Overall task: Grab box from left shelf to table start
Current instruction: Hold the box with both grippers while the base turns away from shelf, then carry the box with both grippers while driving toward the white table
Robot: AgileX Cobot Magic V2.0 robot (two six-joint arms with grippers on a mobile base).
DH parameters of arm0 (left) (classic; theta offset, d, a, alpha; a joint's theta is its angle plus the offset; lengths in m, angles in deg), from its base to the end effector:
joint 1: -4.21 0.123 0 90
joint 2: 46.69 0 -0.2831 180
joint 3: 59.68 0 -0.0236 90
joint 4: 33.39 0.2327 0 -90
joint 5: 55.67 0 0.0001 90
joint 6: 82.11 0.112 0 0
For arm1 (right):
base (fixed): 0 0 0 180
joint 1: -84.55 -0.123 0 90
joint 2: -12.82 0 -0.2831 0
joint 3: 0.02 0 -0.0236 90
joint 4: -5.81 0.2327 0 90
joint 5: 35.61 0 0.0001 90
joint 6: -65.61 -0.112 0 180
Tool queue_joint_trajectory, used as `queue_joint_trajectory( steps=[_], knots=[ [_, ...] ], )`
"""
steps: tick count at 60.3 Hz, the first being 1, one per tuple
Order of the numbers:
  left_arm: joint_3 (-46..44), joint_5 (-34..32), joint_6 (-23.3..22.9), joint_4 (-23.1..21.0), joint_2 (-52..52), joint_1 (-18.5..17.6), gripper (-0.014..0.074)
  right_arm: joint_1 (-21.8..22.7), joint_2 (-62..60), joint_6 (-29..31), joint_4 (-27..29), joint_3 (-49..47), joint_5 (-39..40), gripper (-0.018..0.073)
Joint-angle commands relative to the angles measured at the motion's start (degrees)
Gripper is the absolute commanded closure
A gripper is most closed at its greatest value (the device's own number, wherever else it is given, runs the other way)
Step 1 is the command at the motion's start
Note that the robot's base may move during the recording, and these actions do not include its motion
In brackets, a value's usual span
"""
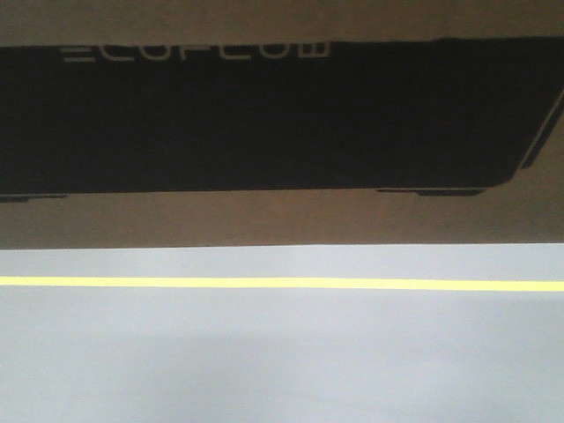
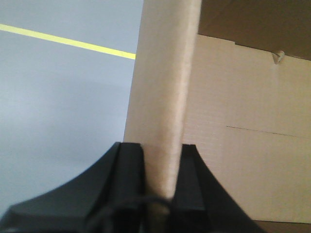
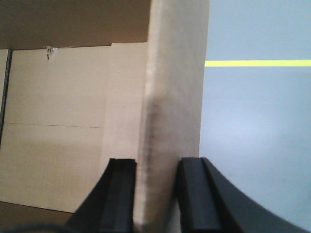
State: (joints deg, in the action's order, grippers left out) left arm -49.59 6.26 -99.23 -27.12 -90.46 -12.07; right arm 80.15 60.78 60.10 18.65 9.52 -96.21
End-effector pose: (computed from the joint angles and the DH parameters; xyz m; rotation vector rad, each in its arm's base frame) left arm 0.0702 -0.0093 0.4268 -0.0240 2.0243 -0.2399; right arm 0.0895 0.0286 0.4274 0.0127 2.0615 0.3761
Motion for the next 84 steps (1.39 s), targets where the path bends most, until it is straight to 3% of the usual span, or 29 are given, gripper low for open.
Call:
queue_joint_trajectory(
  steps=[1, 84],
  knots=[
    [-2.16, -9.6, -2.34, 3.11, 0.65, 0.14, 0.0682, 0.57, 0.15, 0.31, -6.13, -1.64, 6.86, 0.0533],
    [-2.16, -9.51, -2.34, 3.11, 0.65, 0.14, 0.0682, 0.57, 0.15, 0.31, -6.13, -1.64, 6.91, 0.0533]
  ],
)
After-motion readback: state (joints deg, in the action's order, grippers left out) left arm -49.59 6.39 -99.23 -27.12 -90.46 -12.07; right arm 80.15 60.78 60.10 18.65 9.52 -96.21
